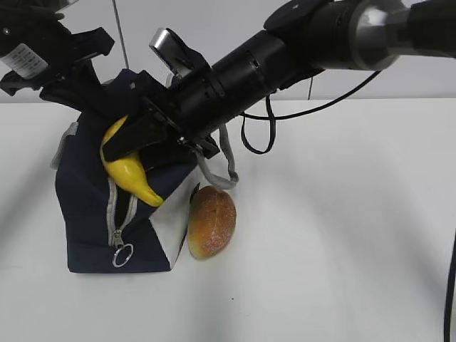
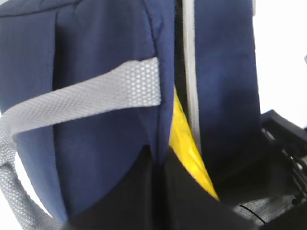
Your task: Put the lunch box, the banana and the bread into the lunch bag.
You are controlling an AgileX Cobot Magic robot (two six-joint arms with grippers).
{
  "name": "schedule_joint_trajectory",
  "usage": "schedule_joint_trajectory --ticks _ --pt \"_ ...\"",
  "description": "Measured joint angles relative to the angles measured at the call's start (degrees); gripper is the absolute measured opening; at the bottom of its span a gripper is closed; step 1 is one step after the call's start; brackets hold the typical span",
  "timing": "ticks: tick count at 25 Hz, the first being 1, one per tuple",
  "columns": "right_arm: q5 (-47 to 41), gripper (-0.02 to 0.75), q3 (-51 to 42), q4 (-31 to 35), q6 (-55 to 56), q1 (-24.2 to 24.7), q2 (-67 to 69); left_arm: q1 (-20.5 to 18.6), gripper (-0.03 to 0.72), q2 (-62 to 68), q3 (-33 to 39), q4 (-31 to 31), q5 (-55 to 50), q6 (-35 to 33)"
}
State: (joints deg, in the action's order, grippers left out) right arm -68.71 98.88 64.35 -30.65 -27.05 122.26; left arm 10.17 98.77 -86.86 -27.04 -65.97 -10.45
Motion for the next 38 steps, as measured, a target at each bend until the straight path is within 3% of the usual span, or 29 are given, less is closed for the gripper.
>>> schedule_joint_trajectory --ticks 8,21,24,30,38 --pt "1.90 0.323 9.32 -11.66 13.94 0.00 3.89 0.00 -0.003 0.00 0.00 -0.03 0.06 0.00" --pt "7.50 0.326 10.27 -13.63 22.89 0.00 4.14 0.00 -0.003 0.00 0.00 -0.03 -0.25 0.00" --pt "8.13 0.366 10.32 -13.63 22.88 0.00 4.14 0.00 -0.003 0.00 0.00 -0.03 -0.31 0.00" --pt "8.57 0.566 10.56 -13.87 22.88 0.00 4.17 0.00 -0.003 0.00 0.00 -0.09 -0.41 0.00" --pt "-0.13 0.550 11.15 -19.35 20.69 0.81 2.58 0.00 -0.003 0.00 0.00 -0.16 -0.41 0.00"
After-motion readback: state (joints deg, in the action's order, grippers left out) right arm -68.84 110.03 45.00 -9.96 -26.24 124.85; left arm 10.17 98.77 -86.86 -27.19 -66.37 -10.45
